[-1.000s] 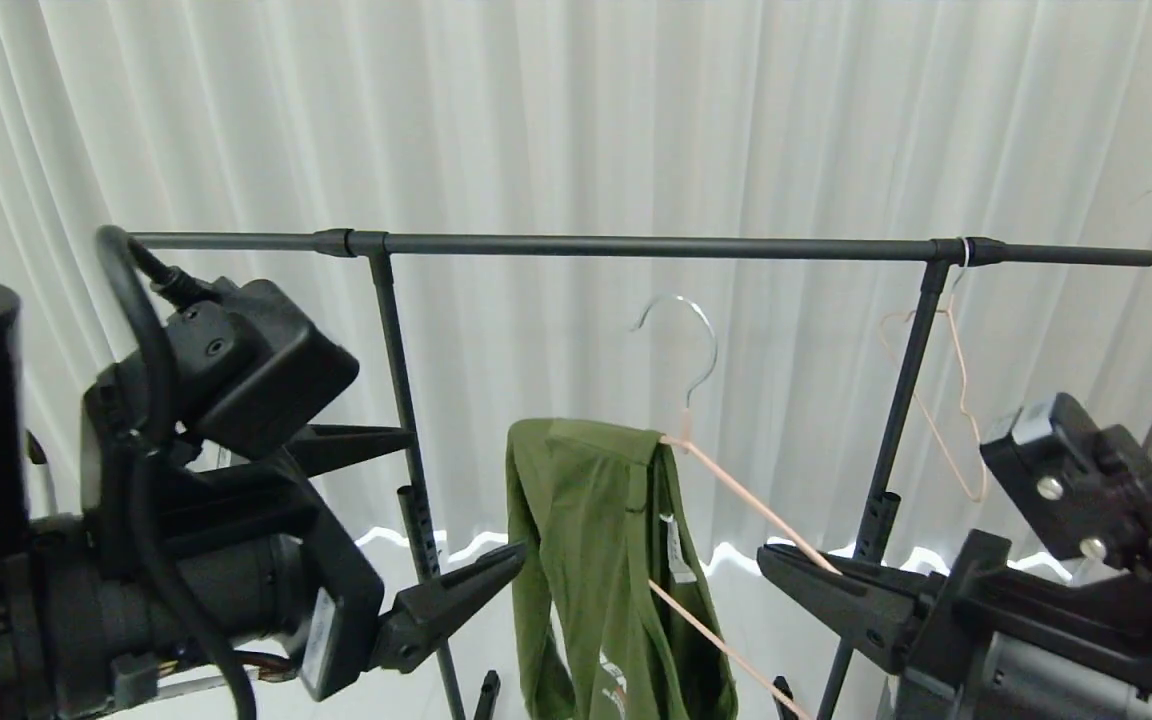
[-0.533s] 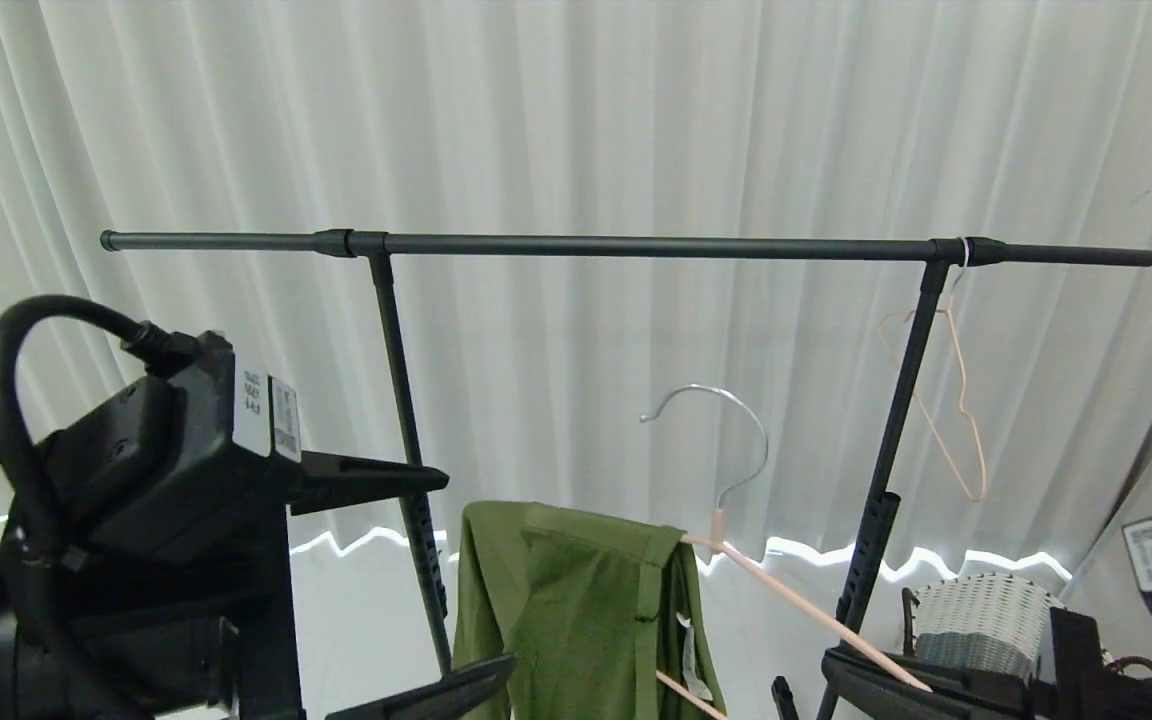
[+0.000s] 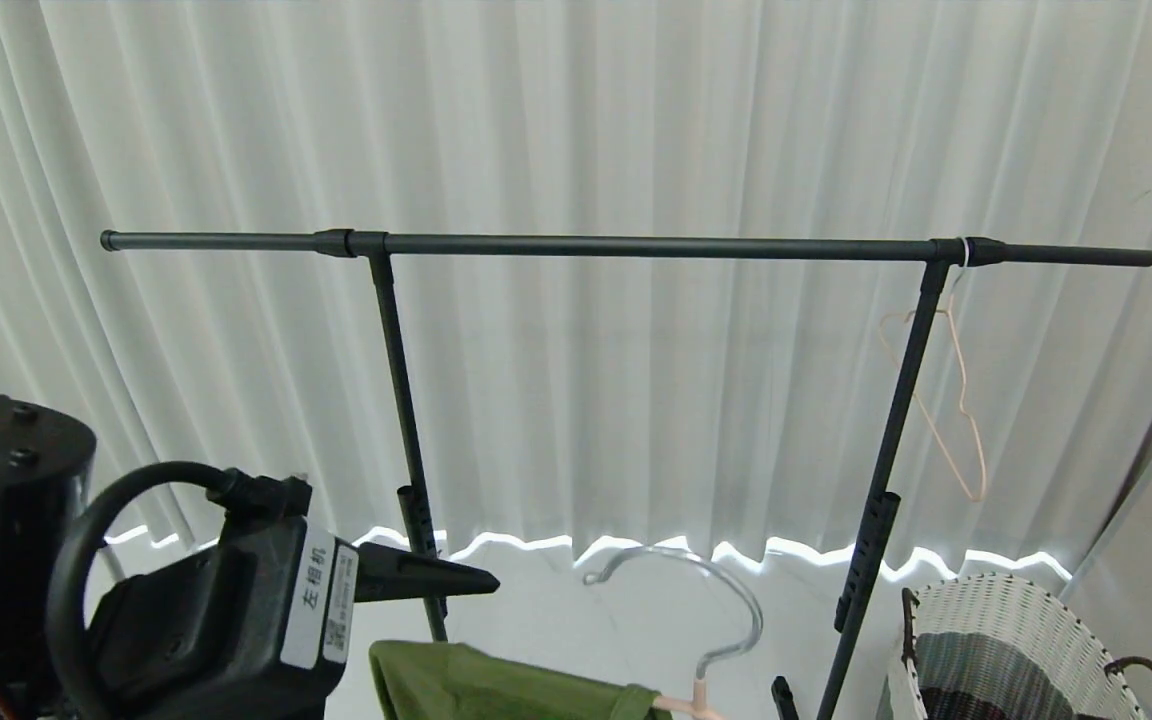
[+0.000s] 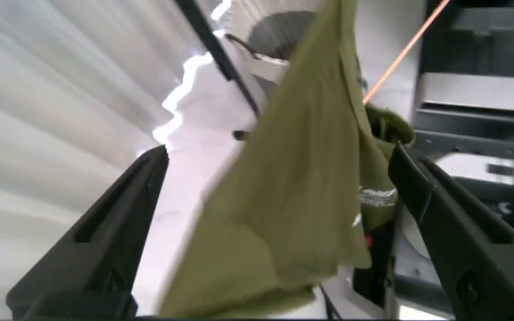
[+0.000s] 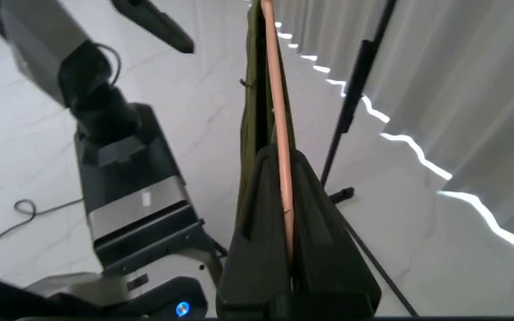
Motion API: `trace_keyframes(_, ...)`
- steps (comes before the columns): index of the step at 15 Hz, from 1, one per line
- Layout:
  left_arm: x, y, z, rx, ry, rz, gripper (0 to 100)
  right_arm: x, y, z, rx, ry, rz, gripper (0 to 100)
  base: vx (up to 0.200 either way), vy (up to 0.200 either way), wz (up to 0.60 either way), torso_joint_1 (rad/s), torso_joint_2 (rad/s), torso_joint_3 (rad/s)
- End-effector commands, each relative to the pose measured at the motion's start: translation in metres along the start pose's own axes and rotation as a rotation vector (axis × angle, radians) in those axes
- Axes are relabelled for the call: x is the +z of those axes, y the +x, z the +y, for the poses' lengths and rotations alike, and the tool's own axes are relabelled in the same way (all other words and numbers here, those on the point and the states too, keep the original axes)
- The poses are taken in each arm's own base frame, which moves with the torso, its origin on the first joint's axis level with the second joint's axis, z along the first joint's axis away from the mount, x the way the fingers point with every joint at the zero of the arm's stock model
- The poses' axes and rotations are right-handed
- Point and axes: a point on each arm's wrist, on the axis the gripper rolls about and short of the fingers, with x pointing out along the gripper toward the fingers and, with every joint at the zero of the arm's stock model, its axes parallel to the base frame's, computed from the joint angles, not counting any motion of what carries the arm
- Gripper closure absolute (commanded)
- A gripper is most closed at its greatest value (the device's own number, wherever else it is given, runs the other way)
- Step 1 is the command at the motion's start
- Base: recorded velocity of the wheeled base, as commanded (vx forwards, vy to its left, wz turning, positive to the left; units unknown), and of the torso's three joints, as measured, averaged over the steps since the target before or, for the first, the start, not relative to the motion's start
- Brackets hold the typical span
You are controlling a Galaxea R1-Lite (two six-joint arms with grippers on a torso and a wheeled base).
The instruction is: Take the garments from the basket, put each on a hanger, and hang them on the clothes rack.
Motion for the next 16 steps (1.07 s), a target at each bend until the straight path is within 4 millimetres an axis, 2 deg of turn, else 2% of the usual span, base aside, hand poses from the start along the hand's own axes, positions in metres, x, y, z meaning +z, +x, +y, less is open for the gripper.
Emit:
trace_keyframes(1, -0.004, 0.013, -0.007, -0.070, 0.001, 0.031, 0, -0.003, 0.000, 0.006, 0.041, -0.013, 0.015, 100, 0.000, 0.000, 0.00, 0.000, 0.00, 0.000)
trace_keyframes(6, -0.010, 0.029, -0.007, -0.115, -0.019, 0.082, 0, -0.003, 0.000, 0.012, 0.078, -0.025, 0.019, 100, 0.000, 0.000, 0.00, 0.000, 0.00, 0.000)
trace_keyframes(9, -0.011, 0.030, -0.007, -0.118, -0.020, 0.088, 0, -0.002, 0.000, 0.013, 0.079, -0.024, 0.015, 100, 0.000, 0.000, 0.00, 0.000, 0.00, 0.000)
trace_keyframes(10, -0.012, 0.030, -0.008, -0.123, -0.022, 0.091, 100, -0.002, 0.000, 0.013, 0.078, -0.024, 0.013, 100, 0.000, 0.000, 0.00, 0.000, 0.00, 0.000)
trace_keyframes(16, -0.014, 0.030, -0.008, -0.122, -0.024, 0.095, 100, -0.001, 0.000, 0.013, 0.078, -0.025, 0.009, 100, 0.000, 0.000, 0.00, 0.000, 0.00, 0.000)
